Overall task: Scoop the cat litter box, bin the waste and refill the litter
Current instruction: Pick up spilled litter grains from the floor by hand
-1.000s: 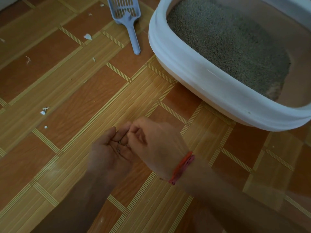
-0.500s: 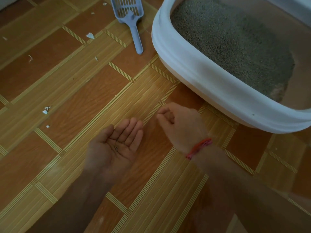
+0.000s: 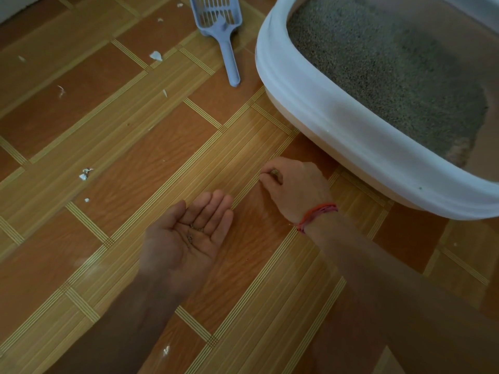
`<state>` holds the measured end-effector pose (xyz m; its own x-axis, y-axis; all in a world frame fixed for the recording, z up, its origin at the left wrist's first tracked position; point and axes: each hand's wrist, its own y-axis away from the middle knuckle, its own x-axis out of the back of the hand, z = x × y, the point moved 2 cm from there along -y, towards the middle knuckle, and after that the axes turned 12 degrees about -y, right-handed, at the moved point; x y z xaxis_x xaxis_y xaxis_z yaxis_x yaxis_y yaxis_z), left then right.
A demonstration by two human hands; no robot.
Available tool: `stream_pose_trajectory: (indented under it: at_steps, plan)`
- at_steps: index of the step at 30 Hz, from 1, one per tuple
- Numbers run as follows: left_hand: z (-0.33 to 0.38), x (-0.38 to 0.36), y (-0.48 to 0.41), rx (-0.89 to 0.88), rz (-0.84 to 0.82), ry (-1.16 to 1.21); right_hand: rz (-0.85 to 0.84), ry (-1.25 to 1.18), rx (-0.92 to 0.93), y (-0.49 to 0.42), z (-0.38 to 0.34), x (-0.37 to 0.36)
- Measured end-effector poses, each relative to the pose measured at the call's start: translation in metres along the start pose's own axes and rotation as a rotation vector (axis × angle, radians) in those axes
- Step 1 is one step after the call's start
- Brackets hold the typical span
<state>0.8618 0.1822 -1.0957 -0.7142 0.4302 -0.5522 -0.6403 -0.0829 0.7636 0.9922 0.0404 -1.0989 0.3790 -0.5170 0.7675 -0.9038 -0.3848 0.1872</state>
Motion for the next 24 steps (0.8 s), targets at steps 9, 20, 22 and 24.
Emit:
stream_pose_trajectory:
  at_steps: [9, 20, 22, 24]
  plan:
    - [-0.002, -0.001, -0.002, -0.007, 0.005, -0.029, -0.076, 0.165, 0.052, -0.001, -0.008, -0.004]
    - [-0.004, 0.002, -0.004, 0.008, -0.046, -0.003, -0.101, -0.200, 0.261, 0.046, -0.061, -0.006]
    - [-0.005, 0.004, -0.004, 0.027, -0.065, -0.023, -0.134, -0.226, 0.298, 0.054, -0.068, -0.011]
    - [-0.006, 0.006, -0.005, 0.046, -0.065, -0.050, -0.155, -0.220, 0.326, 0.059, -0.071, -0.016]
